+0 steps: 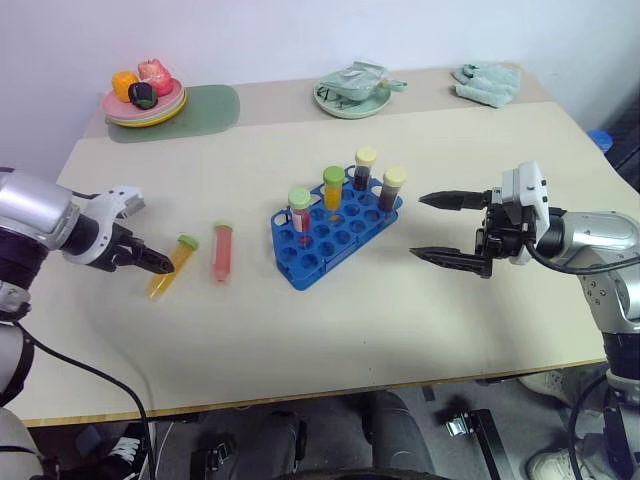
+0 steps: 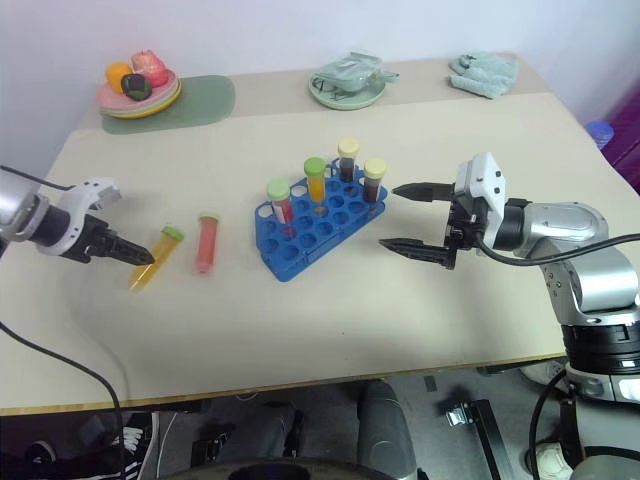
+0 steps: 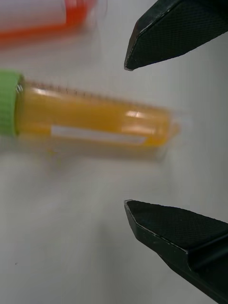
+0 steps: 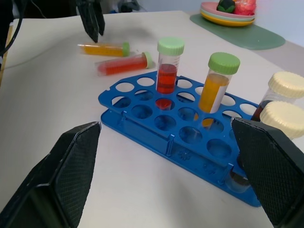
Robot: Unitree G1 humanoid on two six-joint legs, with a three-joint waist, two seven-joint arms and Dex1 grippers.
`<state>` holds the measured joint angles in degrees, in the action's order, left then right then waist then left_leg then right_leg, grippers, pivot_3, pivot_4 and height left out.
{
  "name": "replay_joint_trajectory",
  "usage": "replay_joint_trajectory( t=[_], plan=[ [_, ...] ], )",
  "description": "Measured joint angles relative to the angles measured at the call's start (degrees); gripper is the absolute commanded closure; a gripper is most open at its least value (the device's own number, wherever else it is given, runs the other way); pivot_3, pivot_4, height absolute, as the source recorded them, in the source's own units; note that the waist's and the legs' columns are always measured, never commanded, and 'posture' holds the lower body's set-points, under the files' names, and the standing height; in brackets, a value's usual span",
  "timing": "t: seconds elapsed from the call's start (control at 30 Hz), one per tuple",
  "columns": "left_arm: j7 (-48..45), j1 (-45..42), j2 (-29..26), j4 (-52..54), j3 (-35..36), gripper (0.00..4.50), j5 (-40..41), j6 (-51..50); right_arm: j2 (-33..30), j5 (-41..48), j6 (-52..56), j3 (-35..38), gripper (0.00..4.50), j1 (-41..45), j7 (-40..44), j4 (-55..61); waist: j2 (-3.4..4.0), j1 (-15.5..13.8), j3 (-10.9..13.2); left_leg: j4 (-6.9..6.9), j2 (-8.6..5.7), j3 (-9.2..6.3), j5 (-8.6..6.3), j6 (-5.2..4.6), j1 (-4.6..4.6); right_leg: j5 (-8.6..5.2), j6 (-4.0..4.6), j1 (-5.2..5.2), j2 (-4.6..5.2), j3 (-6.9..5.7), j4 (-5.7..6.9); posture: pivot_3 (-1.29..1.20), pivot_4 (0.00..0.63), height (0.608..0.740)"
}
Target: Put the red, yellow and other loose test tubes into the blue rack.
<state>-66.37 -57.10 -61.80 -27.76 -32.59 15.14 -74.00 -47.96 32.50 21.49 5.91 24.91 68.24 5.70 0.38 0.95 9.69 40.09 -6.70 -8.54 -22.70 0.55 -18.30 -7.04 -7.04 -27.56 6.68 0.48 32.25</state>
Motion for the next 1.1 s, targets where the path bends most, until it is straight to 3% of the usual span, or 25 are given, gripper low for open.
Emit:
replay_joint_trajectory(
  t=[0.77, 0.87, 1.07, 1.1],
  plan=[
    [-0.4, 3.0, 4.4, -0.8, 2.5, 0.00, -5.8, 3.6, 0.0, -0.9, -0.2, 0.0, 0.01, 0.0, -0.3, 0.3, 0.03, -0.4, 0.0, 0.05, 0.00, 0.00, 0.00, 0.00, 0.06, 0.02, -0.03, 0.09, 0.04, 0.00, 0.05, 0.00, 0.150, 0.740],
    [0.7, 3.4, 4.9, -0.8, 3.5, 0.88, -6.1, 3.7, 0.0, -1.3, -0.6, 0.0, 0.00, 0.0, -0.3, 0.3, 0.04, -0.4, 0.0, 0.05, 0.01, 0.00, 0.00, 0.00, 0.06, 0.02, -0.04, 0.09, 0.05, 0.00, 0.05, 0.00, 0.150, 0.740],
    [2.3, 4.5, 5.8, -0.1, 5.7, 3.68, -6.4, 3.3, 0.1, -2.1, -0.7, 0.0, 0.00, 0.0, -0.2, 0.2, 0.03, -0.2, 0.0, 0.06, 0.01, 0.00, 0.00, 0.00, 0.06, 0.02, -0.04, 0.08, 0.05, 0.00, 0.04, 0.00, 0.150, 0.740],
    [2.5, 4.7, 5.8, -0.1, 6.1, 3.69, -6.4, 3.3, 0.1, -2.1, -0.7, 0.0, 0.00, 0.0, -0.2, 0.2, 0.03, -0.2, 0.0, 0.05, 0.01, 0.00, 0.00, 0.00, 0.06, 0.02, -0.04, 0.07, 0.05, 0.00, 0.05, 0.00, 0.150, 0.740]
  ],
)
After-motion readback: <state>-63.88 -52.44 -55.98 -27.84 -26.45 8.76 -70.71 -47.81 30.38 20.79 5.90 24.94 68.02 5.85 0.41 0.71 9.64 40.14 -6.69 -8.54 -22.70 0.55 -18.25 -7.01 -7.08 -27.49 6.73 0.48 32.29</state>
